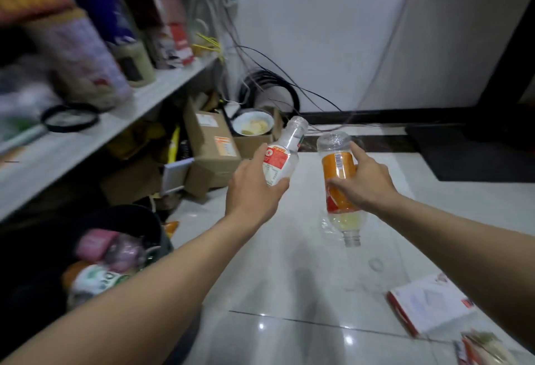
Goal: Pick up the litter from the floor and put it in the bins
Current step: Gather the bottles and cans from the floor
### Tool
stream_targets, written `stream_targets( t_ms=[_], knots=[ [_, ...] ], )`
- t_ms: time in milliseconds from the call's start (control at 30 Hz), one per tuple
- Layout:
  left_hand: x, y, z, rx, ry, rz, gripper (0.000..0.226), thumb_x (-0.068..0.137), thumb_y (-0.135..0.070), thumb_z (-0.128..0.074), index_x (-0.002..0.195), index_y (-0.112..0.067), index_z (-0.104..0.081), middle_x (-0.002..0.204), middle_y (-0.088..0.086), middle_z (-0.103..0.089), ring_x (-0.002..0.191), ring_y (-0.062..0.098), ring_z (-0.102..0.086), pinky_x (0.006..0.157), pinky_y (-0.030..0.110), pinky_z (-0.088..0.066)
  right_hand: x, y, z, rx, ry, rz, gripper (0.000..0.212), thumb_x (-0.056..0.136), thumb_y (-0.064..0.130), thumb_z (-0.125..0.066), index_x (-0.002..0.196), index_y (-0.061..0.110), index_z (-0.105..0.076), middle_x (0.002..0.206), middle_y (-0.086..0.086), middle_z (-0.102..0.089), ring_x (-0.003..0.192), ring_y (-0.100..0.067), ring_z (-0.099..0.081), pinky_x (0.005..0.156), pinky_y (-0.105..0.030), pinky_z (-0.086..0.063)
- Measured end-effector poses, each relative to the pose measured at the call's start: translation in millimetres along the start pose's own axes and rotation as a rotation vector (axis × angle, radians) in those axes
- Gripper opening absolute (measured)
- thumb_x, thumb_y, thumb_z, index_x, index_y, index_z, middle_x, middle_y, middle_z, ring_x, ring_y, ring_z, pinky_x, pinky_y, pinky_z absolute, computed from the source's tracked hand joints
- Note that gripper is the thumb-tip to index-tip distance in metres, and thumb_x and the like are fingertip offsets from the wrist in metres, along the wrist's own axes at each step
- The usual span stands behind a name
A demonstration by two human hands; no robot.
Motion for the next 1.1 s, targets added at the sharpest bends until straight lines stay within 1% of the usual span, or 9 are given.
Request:
stream_targets(
  t_ms=[100,200,367,500,567,667,833,967,1100],
  knots=[
    [4.9,20.5,49.9,0.019,-0.093,0.042,0.062,0.079,-0.035,-0.071,0.135,-0.034,-0.045,0.109,-0.001,-0.061,0.098,0.02,-0.056,0.077,0.025,-0.038,-0.8,54.5,-28.6,0.05,0.059,0.088,0.091,0.075,0.04,-0.077,0.148,0.039,-0.022,0.125,-0.006,-0.058,0.106,-0.028,-0.058,0.089,-0.047,-0.053],
    [0.1,46.8,92.2,0.06,-0.152,0.101,0.061,0.08,-0.035,-0.071,0.135,-0.031,-0.044,0.107,-0.005,-0.059,0.09,0.012,-0.049,0.075,0.023,-0.036,-7.1,101.4,-60.9,0.069,0.133,0.176,0.089,0.073,0.04,-0.076,0.146,0.039,-0.026,0.126,-0.006,-0.058,0.11,-0.029,-0.056,0.091,-0.048,-0.052],
    [-31.9,98.5,149.0,0.172,-0.23,0.229,0.058,0.083,-0.045,-0.065,0.135,-0.034,-0.041,0.105,-0.001,-0.055,0.099,0.023,-0.055,0.076,0.027,-0.036,-26.9,162.4,-117.5,0.081,0.243,0.278,0.09,0.076,0.037,-0.076,0.149,0.035,-0.023,0.131,-0.008,-0.055,0.117,-0.031,-0.049,0.095,-0.046,-0.048],
    [-58.7,145.3,179.7,0.244,-0.246,0.352,0.063,0.081,-0.048,-0.066,0.136,-0.04,-0.036,0.102,-0.001,-0.054,0.096,0.022,-0.056,0.074,0.031,-0.042,-46.2,197.9,-154.2,0.09,0.303,0.324,0.091,0.075,0.037,-0.077,0.149,0.033,-0.024,0.127,-0.011,-0.057,0.116,-0.033,-0.051,0.093,-0.038,-0.046],
    [-70.9,165.2,191.2,0.279,-0.252,0.392,0.059,0.081,-0.053,-0.064,0.133,-0.04,-0.038,0.098,-0.002,-0.054,0.09,0.02,-0.056,0.069,0.03,-0.04,-54.7,211.3,-170.0,0.104,0.345,0.341,0.089,0.073,0.039,-0.077,0.148,0.033,-0.029,0.122,-0.008,-0.06,0.115,-0.031,-0.054,0.095,-0.038,-0.048],
    [-89.4,187.0,204.8,0.33,-0.244,0.434,0.061,0.081,-0.055,-0.063,0.133,-0.038,-0.037,0.098,-0.001,-0.054,0.091,0.021,-0.056,0.068,0.03,-0.04,-65.1,226.4,-190.7,0.108,0.394,0.376,0.09,0.072,0.043,-0.076,0.148,0.034,-0.029,0.12,-0.005,-0.062,0.109,-0.03,-0.059,0.091,-0.047,-0.052],
    [-110.8,208.0,215.6,0.386,-0.235,0.521,0.066,0.085,-0.051,-0.063,0.14,-0.033,-0.033,0.097,-0.001,-0.046,0.094,0.022,-0.053,0.072,0.033,-0.044,-74.8,243.9,-212.8,0.085,0.417,0.402,0.09,0.076,0.043,-0.075,0.15,0.03,-0.026,0.126,-0.009,-0.06,0.112,-0.031,-0.056,0.095,-0.048,-0.049],
    [-118.4,218.7,216.3,0.413,-0.218,0.579,0.07,0.084,-0.051,-0.064,0.142,-0.03,-0.03,0.106,0.006,-0.052,0.097,0.025,-0.055,0.079,0.041,-0.053,-80.6,249.9,-224.1,0.085,0.428,0.403,0.089,0.076,0.043,-0.075,0.149,0.029,-0.026,0.127,-0.008,-0.059,0.114,-0.032,-0.055,0.097,-0.049,-0.047],
    [-123.7,224.6,213.4,0.422,-0.204,0.59,0.071,0.086,-0.049,-0.063,0.145,-0.028,-0.029,0.109,0.008,-0.054,0.099,0.026,-0.055,0.081,0.043,-0.053,-85.2,251.4,-230.8,0.073,0.429,0.408,0.086,0.076,0.043,-0.075,0.147,0.029,-0.029,0.126,-0.008,-0.06,0.113,-0.031,-0.056,0.096,-0.048,-0.048]
  ],
)
Point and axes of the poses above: each hand's wrist, its own x-axis towards the middle knuckle, its own z-axis out of the back of the hand, y = z × x, the point moved 2 cm from there along x, towards the middle knuckle
